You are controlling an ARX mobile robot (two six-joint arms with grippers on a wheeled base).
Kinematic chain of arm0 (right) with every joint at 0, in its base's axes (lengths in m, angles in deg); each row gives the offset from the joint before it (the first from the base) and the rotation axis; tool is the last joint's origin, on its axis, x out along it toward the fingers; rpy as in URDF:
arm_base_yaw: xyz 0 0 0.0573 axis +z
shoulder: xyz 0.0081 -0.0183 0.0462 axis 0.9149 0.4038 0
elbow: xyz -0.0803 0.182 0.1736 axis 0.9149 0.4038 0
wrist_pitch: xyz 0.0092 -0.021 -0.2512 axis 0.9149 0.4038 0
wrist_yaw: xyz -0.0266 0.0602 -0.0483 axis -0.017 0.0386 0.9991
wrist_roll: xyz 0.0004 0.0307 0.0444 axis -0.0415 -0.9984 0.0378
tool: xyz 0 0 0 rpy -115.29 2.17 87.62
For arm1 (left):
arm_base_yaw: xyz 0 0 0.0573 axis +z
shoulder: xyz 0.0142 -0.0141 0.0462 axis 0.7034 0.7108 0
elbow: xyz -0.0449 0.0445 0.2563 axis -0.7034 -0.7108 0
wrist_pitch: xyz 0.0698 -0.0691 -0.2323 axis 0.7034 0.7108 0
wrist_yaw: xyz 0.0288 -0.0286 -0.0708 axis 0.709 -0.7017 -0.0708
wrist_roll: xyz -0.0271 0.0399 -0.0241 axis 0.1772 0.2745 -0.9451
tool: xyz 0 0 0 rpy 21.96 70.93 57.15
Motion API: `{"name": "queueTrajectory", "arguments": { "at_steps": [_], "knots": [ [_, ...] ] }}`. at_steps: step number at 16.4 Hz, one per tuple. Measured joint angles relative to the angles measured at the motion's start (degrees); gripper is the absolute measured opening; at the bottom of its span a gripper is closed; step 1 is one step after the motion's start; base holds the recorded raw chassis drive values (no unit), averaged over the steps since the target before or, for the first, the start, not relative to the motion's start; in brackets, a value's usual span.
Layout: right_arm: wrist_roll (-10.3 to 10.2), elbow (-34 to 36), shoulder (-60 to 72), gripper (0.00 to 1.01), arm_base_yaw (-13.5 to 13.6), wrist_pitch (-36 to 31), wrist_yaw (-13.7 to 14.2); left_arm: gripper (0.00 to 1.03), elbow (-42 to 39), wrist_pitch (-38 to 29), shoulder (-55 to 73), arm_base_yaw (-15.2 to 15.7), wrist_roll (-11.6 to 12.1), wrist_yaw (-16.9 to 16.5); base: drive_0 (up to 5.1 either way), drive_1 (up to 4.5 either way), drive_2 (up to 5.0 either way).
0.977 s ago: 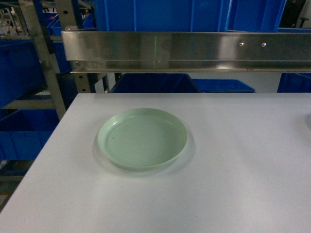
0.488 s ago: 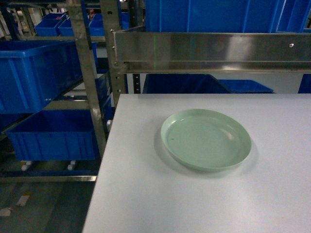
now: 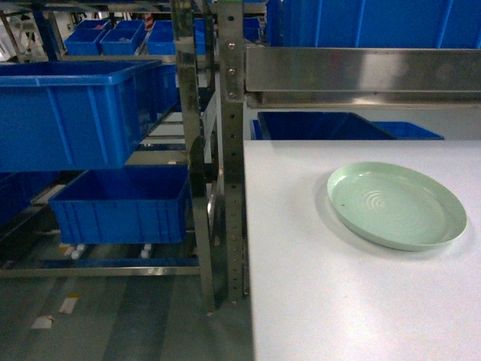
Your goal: Sort and place red and yellow blocks in left bins
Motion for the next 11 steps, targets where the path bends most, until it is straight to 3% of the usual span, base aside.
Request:
{"name": "queueTrajectory", "arguments": {
  "at_steps": [11],
  "knots": [
    [0.00, 0.02, 0.00, 0.27, -0.02, 0.00, 0.09, 0.26, 0.04, -0.02, 0.00, 0.13, 0.00, 0.00, -4.7, 0.91, 3.8]
  ]
}}
